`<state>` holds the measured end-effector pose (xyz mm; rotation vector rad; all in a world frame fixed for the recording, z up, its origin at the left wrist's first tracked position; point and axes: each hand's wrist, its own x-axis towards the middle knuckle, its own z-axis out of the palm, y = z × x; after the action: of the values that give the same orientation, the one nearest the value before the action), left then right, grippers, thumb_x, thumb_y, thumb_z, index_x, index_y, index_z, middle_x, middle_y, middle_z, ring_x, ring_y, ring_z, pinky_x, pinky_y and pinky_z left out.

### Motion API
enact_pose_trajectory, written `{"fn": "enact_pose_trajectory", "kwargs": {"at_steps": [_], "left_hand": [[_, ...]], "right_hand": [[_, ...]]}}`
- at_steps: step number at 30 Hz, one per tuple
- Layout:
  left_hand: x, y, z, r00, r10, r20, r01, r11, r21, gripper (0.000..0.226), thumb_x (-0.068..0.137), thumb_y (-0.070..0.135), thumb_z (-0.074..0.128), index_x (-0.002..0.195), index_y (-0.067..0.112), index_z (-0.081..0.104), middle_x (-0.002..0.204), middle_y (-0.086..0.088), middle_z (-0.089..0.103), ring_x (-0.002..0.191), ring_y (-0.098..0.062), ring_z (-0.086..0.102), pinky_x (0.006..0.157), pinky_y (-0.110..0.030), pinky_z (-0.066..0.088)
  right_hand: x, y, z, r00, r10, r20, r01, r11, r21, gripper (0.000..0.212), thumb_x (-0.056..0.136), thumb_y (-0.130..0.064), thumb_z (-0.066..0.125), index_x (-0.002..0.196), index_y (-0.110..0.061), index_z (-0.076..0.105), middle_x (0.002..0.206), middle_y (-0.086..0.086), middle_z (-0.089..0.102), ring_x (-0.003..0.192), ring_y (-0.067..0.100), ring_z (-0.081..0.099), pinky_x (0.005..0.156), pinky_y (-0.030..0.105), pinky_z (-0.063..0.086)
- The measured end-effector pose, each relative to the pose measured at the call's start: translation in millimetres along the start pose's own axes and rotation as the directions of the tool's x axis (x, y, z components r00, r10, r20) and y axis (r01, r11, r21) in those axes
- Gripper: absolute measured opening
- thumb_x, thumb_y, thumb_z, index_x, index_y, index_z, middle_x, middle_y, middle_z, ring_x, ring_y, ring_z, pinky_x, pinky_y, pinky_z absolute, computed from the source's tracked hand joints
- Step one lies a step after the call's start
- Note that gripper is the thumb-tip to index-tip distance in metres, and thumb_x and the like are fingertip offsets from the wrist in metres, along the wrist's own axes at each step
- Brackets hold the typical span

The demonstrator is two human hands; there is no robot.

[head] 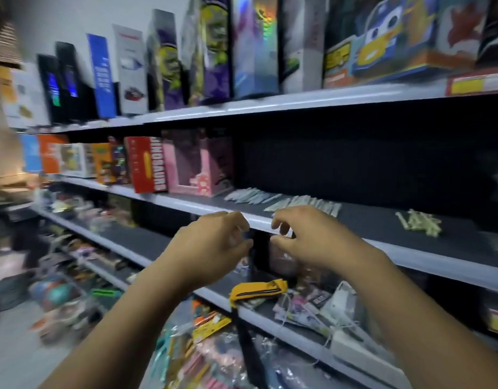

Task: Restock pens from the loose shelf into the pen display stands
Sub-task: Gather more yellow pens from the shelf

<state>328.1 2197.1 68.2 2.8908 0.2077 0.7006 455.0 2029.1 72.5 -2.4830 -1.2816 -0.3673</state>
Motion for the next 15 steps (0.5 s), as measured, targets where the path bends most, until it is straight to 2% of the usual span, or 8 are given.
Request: {"fn": "enact_pose_trajectory", "kwargs": {"at_steps": [4, 11, 15], "left_hand": [[81, 5, 53, 0.994, 0.107, -0.016, -0.108, 0.988, -0.11, 0.021, 0.097, 0.048, 0.056, 0.116, 0.039, 0.058, 0.107, 0.021, 0.063, 0.095, -0.005, 0.06, 0.077, -0.034, 0.052], [204, 28, 137, 0.956, 0.293, 0.024, -0.279, 0.93, -0.238, 0.025, 0.096, 0.045, 0.055, 0.12, 0.037, 0.058, 0.113, 0.016, 0.063, 0.105, -0.009, 0.061, 0.083, -0.037, 0.053], [258, 39, 171, 0.911, 0.411, 0.04, -0.381, 0.874, -0.3, 0.023, 0.096, 0.045, 0.056, 0.116, 0.036, 0.06, 0.108, 0.017, 0.063, 0.096, -0.011, 0.06, 0.08, -0.036, 0.053]], "right_hand": [[30, 69, 13, 0.994, 0.104, -0.018, -0.104, 0.994, -0.02, 0.021, 0.091, -0.043, 0.062, 0.108, -0.031, 0.062, 0.103, -0.008, 0.062, 0.09, 0.017, 0.061, 0.08, 0.042, 0.056], [74, 179, 15, 0.954, 0.297, -0.039, -0.299, 0.949, -0.099, 0.011, 0.096, -0.036, 0.061, 0.094, -0.025, 0.059, 0.092, 0.0, 0.061, 0.081, 0.021, 0.06, 0.076, 0.049, 0.056], [81, 219, 17, 0.912, 0.407, -0.053, -0.411, 0.904, -0.115, 0.022, 0.094, -0.037, 0.063, 0.111, -0.024, 0.064, 0.106, -0.003, 0.064, 0.093, 0.018, 0.061, 0.083, 0.045, 0.056]]}}
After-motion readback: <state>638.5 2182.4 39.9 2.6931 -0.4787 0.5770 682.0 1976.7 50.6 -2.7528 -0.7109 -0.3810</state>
